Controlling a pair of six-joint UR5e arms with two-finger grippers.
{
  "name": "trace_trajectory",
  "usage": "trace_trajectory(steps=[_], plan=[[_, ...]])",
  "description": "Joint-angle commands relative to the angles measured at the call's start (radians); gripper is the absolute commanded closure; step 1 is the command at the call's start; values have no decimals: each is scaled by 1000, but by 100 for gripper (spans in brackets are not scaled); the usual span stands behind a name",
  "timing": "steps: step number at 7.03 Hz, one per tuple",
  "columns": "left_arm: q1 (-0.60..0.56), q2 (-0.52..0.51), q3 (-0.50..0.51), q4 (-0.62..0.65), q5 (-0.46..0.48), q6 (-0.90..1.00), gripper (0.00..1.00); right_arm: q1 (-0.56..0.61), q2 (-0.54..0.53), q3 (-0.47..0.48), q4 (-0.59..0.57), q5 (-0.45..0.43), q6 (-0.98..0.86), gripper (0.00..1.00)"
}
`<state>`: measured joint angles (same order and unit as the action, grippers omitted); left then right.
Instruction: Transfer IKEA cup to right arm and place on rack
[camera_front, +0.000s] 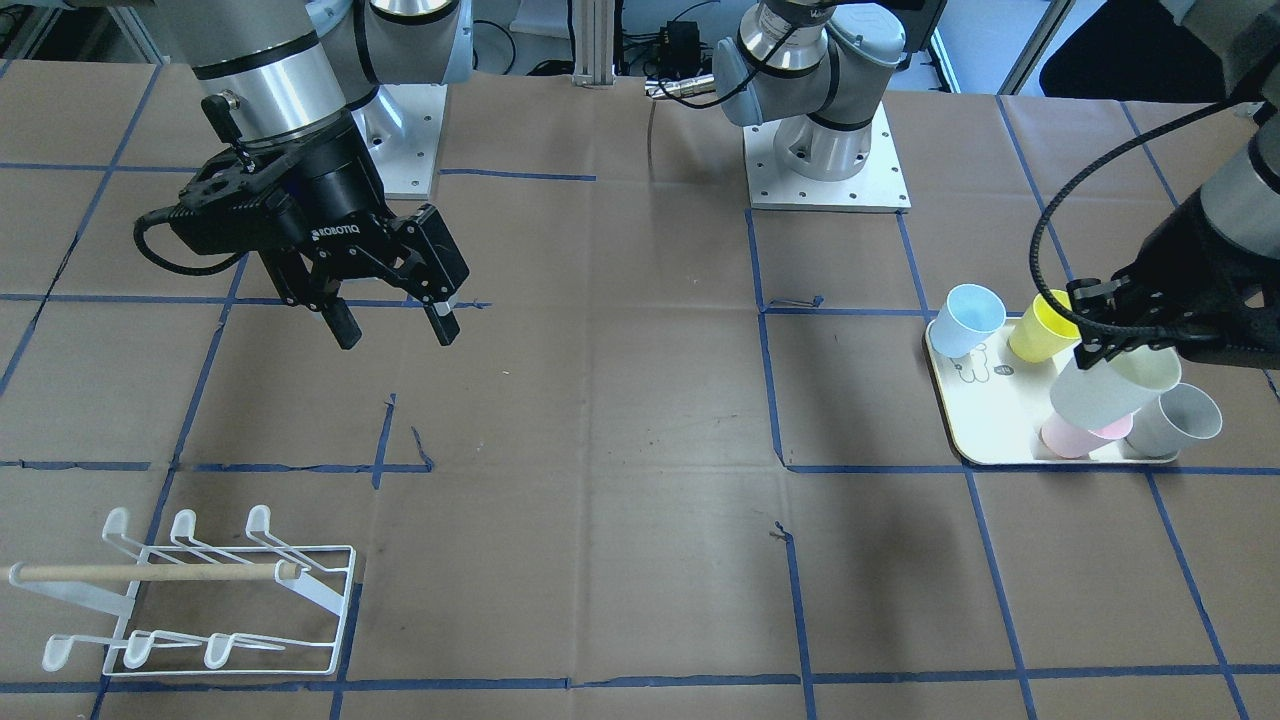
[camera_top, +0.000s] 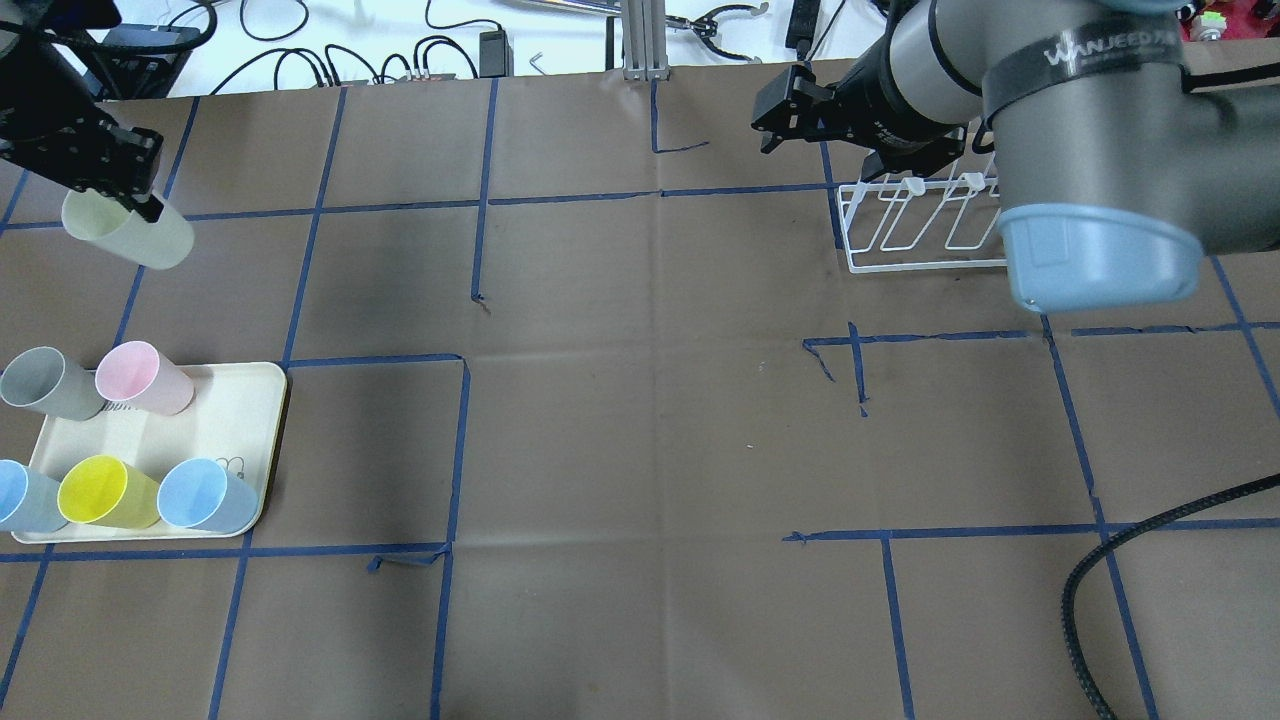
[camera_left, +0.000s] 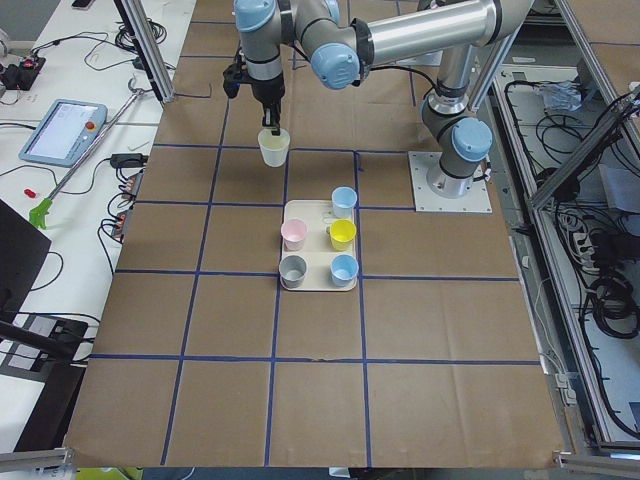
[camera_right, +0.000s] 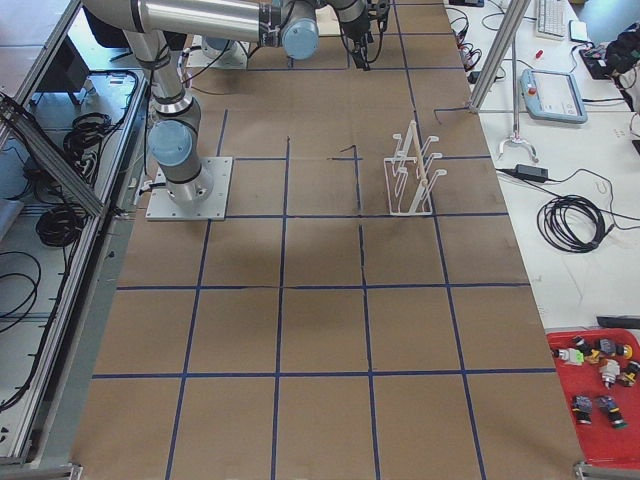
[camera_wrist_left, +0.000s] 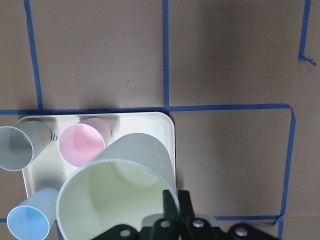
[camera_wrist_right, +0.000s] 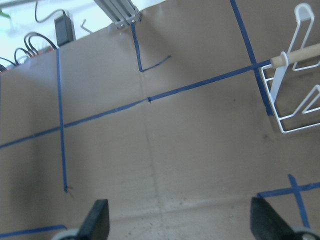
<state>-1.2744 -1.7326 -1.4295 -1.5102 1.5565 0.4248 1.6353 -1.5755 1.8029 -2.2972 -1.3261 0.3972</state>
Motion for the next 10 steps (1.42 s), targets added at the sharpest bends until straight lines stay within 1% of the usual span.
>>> trace_trajectory(steps=[1, 2, 3, 4, 5, 6, 7, 9, 10], plan=[[-83, -1, -15, 155, -231, 0, 97, 3, 0, 97, -274, 56, 229, 0], [-92, 1, -26, 162, -381, 15, 97, 3, 0, 152, -414, 118, 330, 0], [-103, 7, -58, 236, -521, 98, 97, 3, 0, 215, -583, 152, 467, 0], [-124, 30, -109, 314, -611, 107, 97, 3, 0, 255, -682, 178, 612, 0], [-164, 37, -173, 464, -691, 109, 97, 3, 0, 285, -790, 180, 764, 0], [-192, 28, -236, 637, -770, 105, 97, 3, 2, 314, -897, 180, 861, 0], [-206, 16, -302, 780, -824, 103, 96, 3, 5, 347, -994, 179, 911, 0], [-209, -7, -434, 1058, -1005, 101, 96, -2, 15, 422, -1060, 168, 948, 0], [-210, -10, -510, 1181, -1041, 100, 96, -2, 19, 424, -1068, 159, 945, 0]])
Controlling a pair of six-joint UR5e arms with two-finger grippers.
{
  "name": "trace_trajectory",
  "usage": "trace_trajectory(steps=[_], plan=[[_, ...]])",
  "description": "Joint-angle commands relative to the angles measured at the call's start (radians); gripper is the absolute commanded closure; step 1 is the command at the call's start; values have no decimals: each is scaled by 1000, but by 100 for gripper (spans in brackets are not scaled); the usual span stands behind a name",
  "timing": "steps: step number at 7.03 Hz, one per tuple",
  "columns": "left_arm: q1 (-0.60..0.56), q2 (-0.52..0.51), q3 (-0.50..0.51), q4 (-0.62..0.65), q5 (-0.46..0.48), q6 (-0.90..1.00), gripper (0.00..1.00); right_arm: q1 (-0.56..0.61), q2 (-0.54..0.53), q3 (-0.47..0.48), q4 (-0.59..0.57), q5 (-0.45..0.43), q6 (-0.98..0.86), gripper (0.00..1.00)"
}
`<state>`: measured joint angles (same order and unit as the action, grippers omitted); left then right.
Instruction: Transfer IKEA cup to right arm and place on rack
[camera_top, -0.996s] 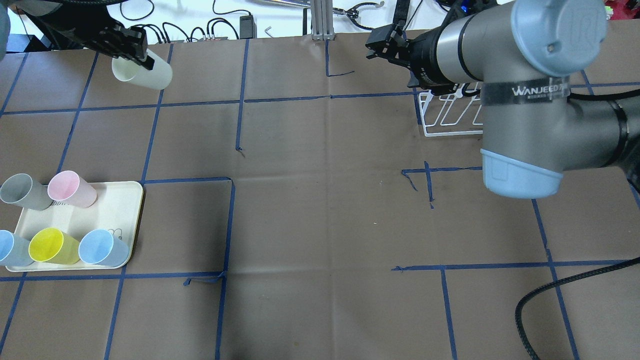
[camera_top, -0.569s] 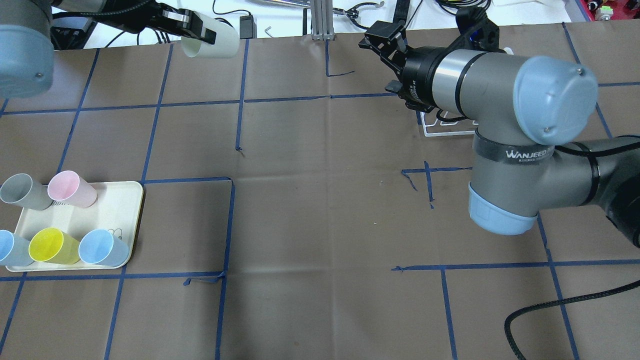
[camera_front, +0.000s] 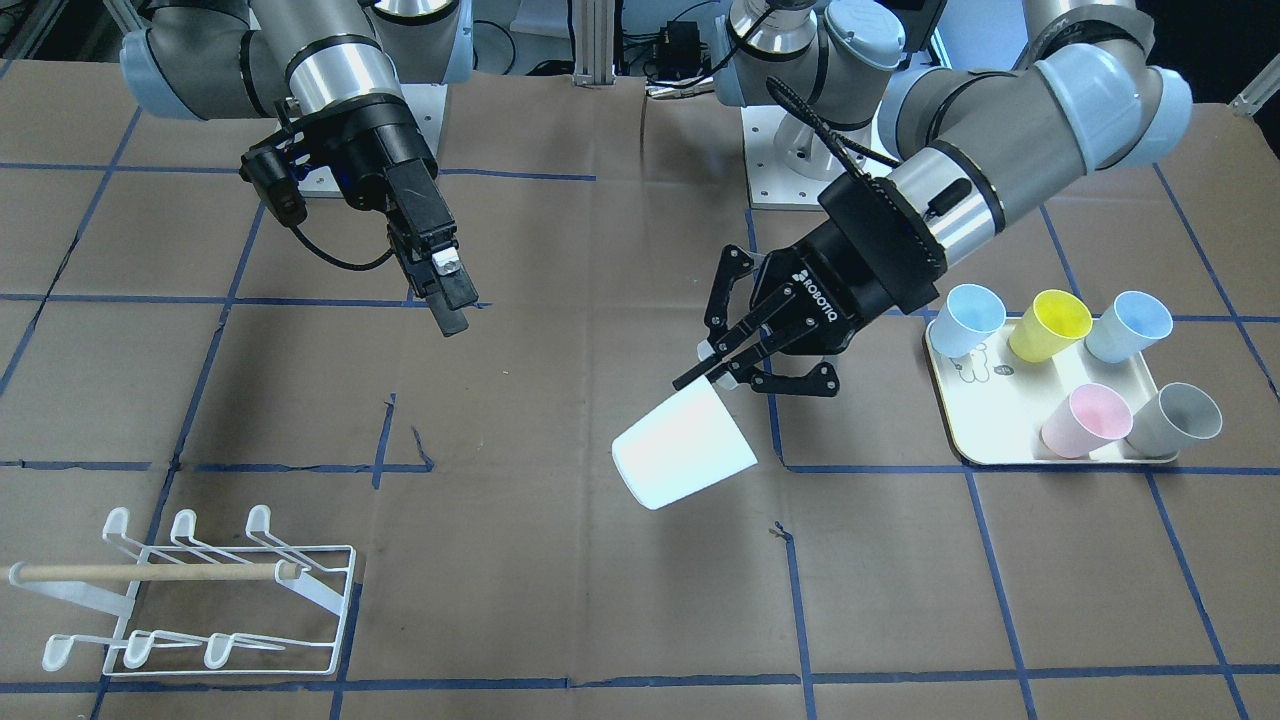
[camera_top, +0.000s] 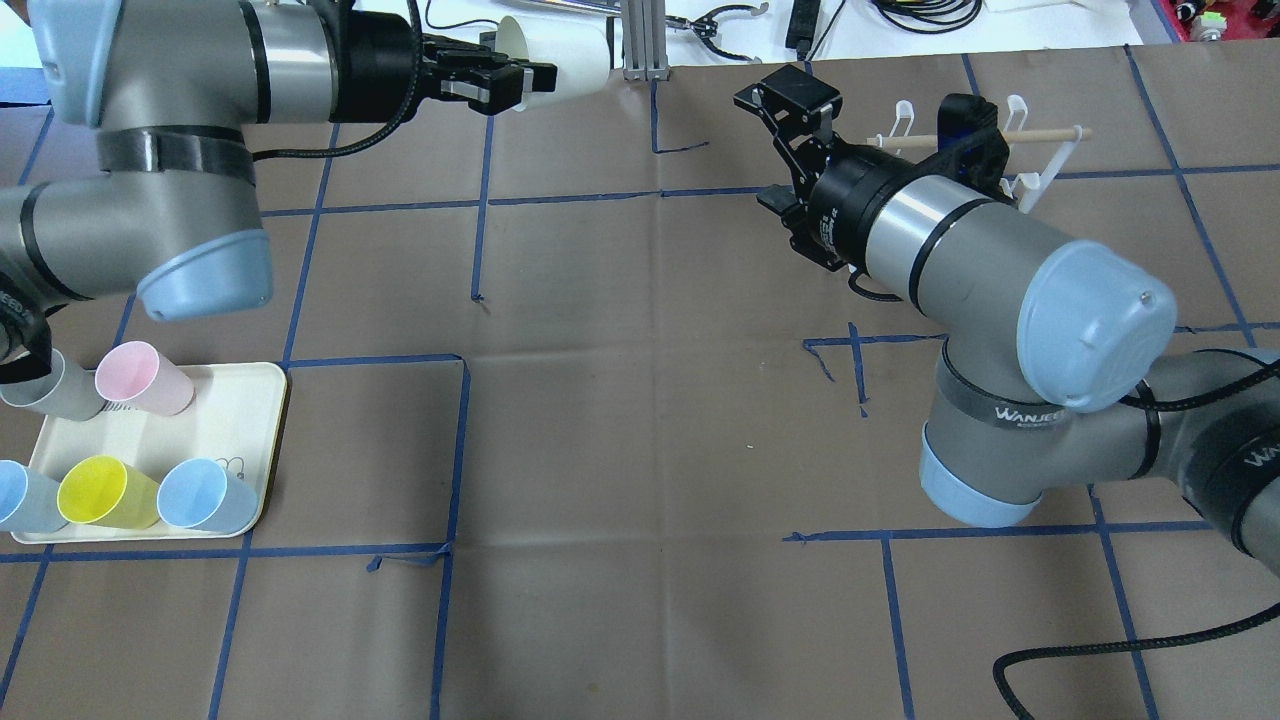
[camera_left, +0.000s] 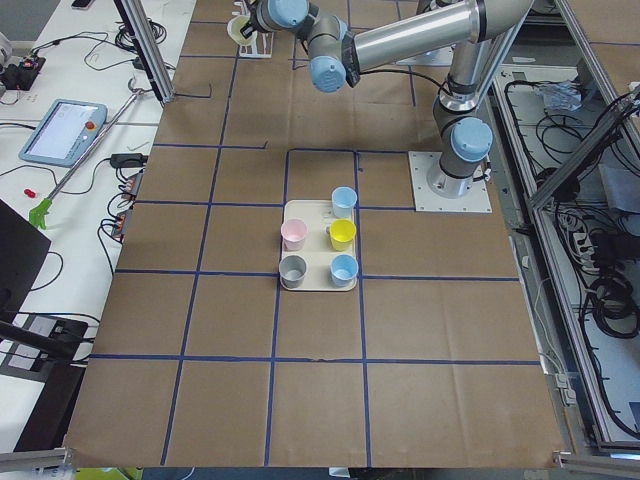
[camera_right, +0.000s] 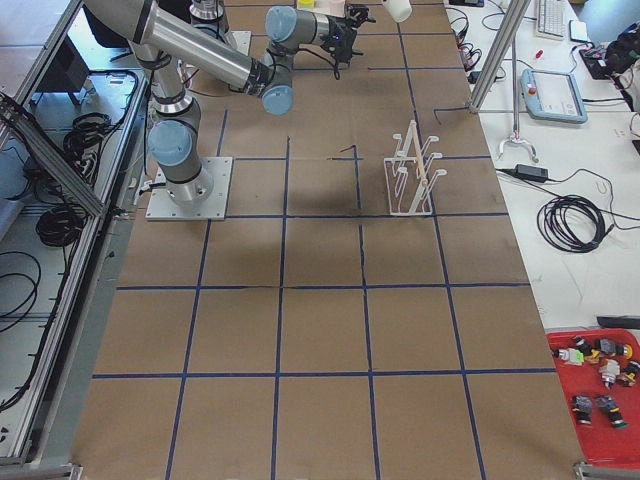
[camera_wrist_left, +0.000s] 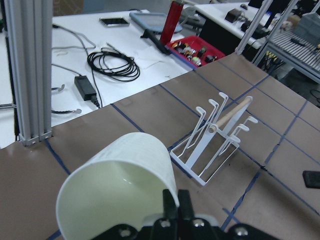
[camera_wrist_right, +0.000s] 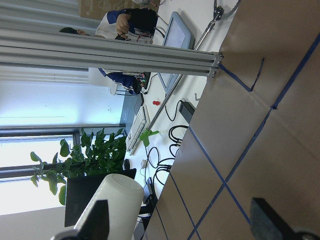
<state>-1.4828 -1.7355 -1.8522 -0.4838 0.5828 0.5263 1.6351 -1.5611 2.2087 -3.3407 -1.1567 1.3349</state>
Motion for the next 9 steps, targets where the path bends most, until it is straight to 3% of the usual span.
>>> trace_trajectory(steps=[1, 2, 4, 9], plan=[[-2, -13, -157, 289, -110, -14, 94, -1, 7, 14, -23, -11, 7, 0], [-2, -18, -212, 406, -135, -58, 94, 0, 10, 19, -26, -11, 24, 0], [-17, -24, -278, 563, -165, -95, 93, 8, 16, 23, -8, -9, 250, 0], [-76, -21, -294, 570, -162, -97, 91, 78, 58, 0, -14, -40, 318, 0]])
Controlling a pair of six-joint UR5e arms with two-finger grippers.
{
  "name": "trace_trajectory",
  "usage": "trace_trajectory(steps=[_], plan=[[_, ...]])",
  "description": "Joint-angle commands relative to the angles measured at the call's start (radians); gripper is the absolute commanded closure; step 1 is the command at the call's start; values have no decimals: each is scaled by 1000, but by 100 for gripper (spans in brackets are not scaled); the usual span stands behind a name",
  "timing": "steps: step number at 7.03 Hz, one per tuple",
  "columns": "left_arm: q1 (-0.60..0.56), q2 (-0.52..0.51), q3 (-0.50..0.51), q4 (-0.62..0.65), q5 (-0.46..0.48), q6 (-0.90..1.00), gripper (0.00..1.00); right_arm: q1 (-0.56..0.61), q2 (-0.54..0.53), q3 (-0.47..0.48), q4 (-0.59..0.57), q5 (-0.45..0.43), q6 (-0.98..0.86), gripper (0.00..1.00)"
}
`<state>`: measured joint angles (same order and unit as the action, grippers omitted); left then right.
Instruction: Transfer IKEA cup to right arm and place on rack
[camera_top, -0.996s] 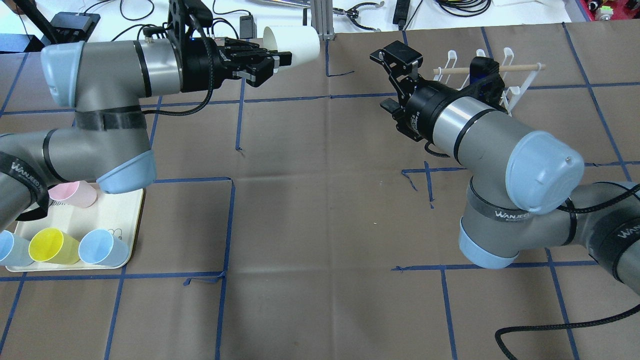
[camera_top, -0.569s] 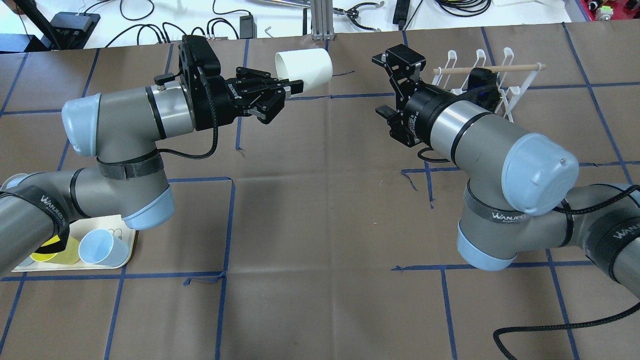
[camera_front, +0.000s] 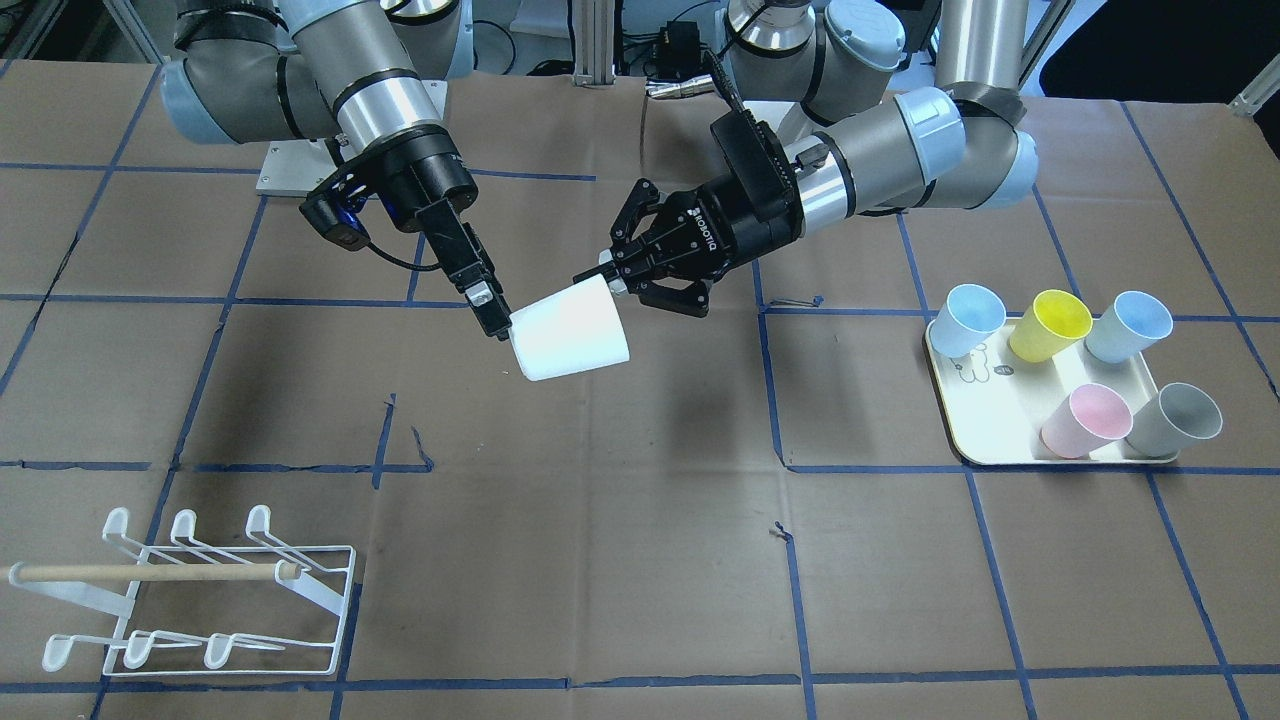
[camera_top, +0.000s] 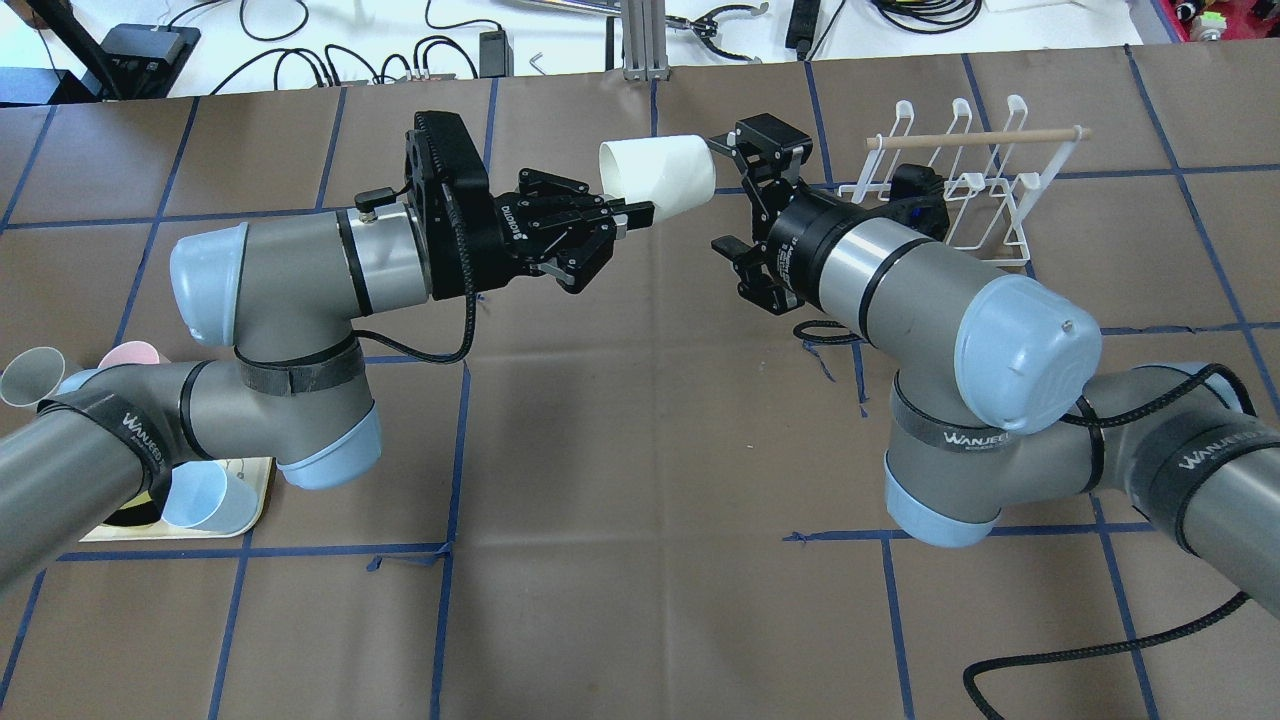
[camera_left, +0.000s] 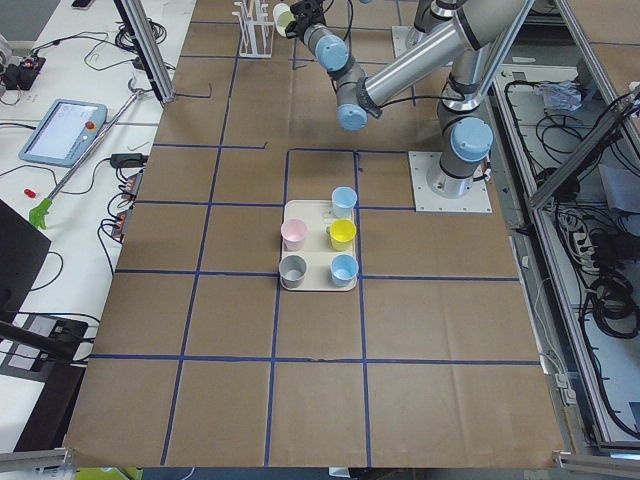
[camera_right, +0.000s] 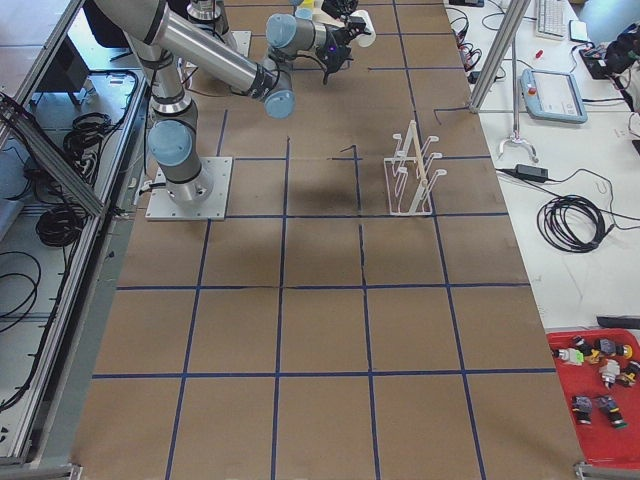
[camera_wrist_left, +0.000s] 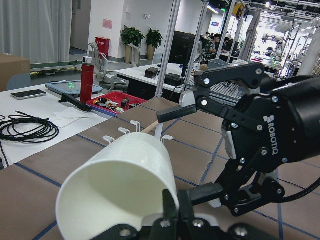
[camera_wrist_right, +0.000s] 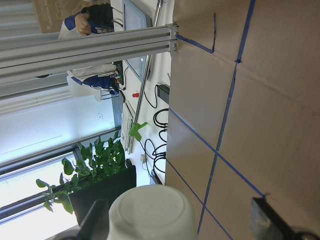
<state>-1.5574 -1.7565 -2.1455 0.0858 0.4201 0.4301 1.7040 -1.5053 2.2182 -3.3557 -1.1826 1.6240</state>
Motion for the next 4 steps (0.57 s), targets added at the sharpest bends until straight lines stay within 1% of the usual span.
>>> trace_trajectory(steps=[1, 4], plan=[[-3, 0, -1, 0, 0, -1, 91, 11, 0, -23, 1, -14, 31, 0], [-1, 0, 1, 0, 2, -2, 91, 25, 11, -37, 4, -14, 33, 0]])
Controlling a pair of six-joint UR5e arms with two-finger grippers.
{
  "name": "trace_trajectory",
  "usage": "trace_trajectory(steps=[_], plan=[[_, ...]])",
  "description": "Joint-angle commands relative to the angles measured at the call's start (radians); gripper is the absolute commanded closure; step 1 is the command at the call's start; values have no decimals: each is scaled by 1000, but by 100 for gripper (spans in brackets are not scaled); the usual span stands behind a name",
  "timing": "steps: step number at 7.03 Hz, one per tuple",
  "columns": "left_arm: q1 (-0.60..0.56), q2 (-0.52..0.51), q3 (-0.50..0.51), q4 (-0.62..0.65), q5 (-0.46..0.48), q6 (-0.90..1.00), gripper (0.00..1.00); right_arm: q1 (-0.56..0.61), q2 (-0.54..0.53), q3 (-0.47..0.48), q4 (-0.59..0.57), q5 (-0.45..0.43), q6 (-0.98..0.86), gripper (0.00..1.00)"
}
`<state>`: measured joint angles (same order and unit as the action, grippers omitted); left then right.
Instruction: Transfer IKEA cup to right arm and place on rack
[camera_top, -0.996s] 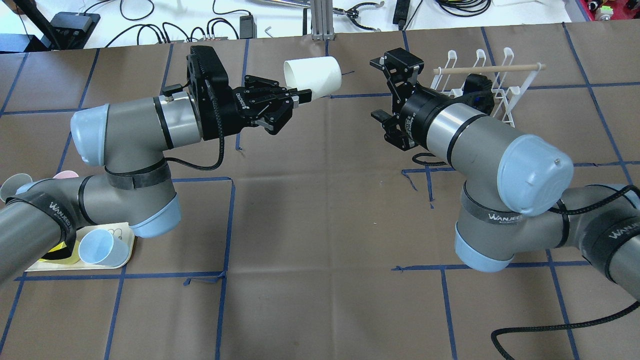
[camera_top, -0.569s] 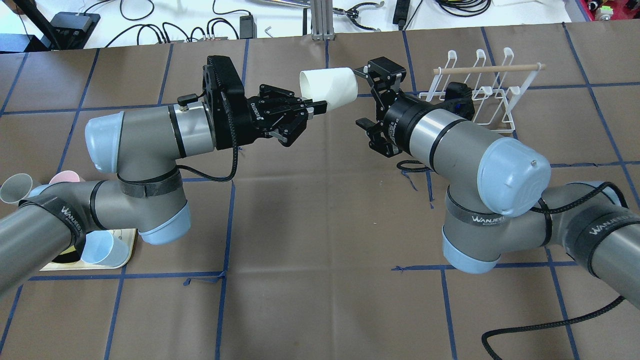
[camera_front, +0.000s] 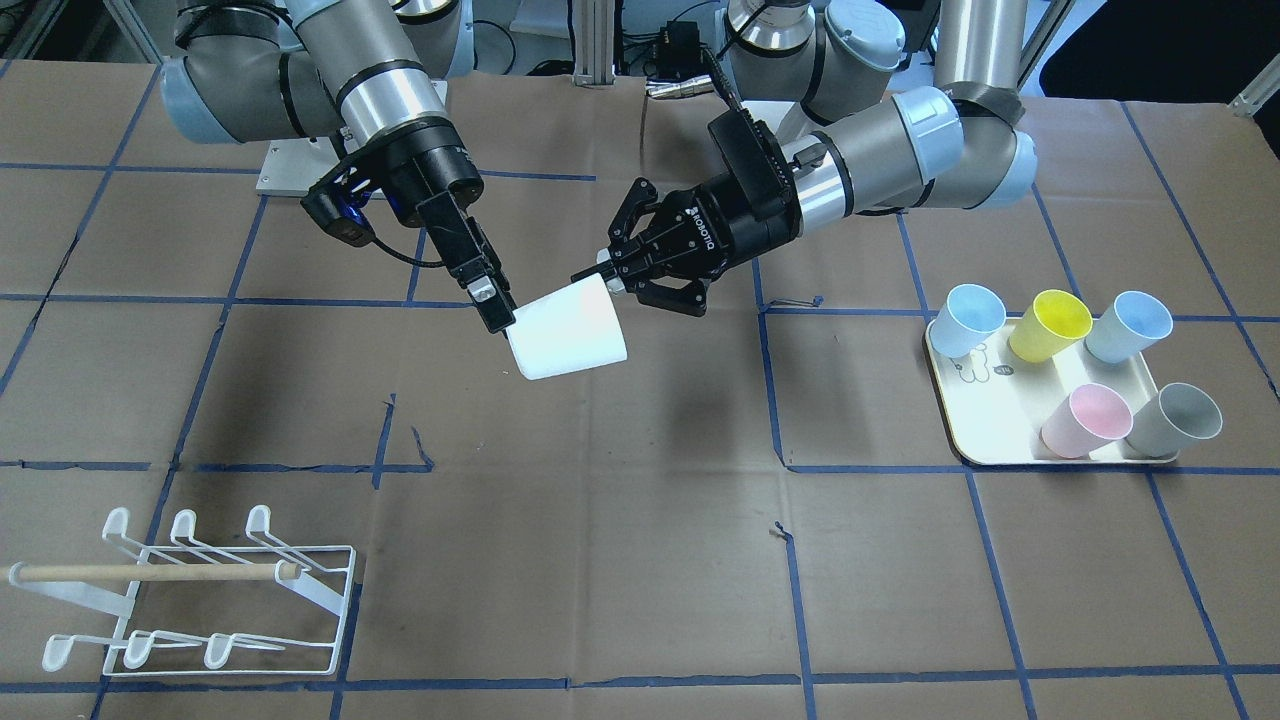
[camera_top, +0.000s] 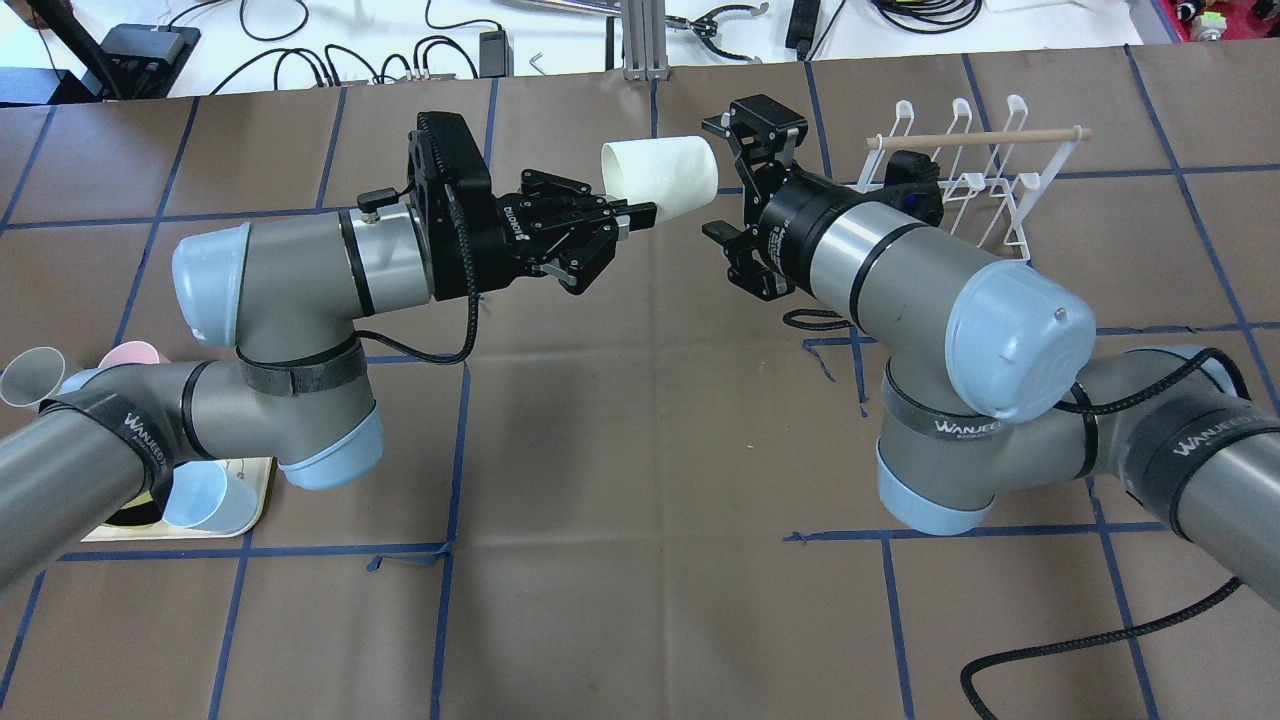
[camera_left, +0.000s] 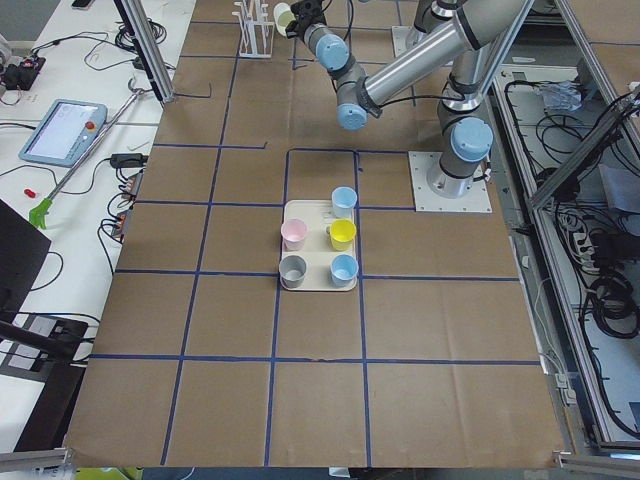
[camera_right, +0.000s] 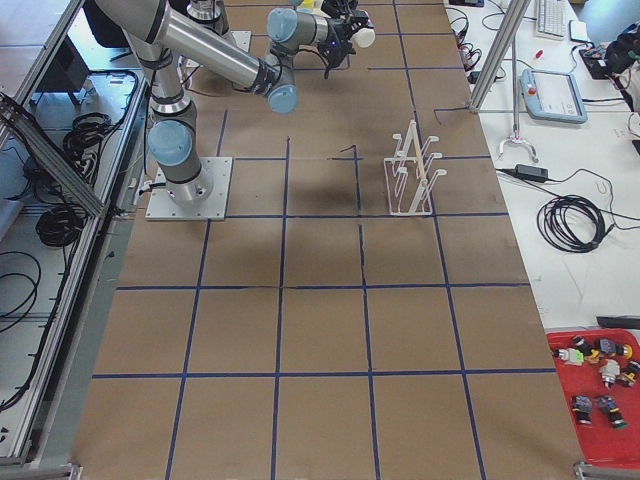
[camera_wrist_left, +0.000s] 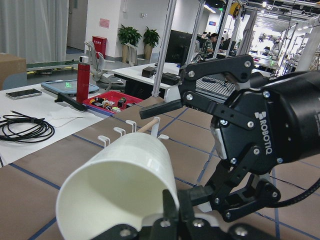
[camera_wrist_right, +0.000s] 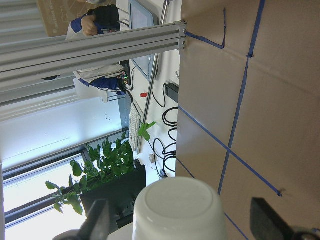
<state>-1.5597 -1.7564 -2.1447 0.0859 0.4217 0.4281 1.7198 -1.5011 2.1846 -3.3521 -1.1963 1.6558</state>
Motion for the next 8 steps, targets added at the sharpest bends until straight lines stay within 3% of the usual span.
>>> trace_trajectory(steps=[1, 7, 8], plan=[[0, 0, 0, 0, 0, -2, 91, 24, 19, -8, 0, 0, 1, 0], [1, 6, 2, 2, 0, -8, 89, 40, 61, -62, 6, -20, 1, 0], [1, 8, 2, 2, 0, -8, 89, 40, 61, -62, 6, -19, -1, 12]])
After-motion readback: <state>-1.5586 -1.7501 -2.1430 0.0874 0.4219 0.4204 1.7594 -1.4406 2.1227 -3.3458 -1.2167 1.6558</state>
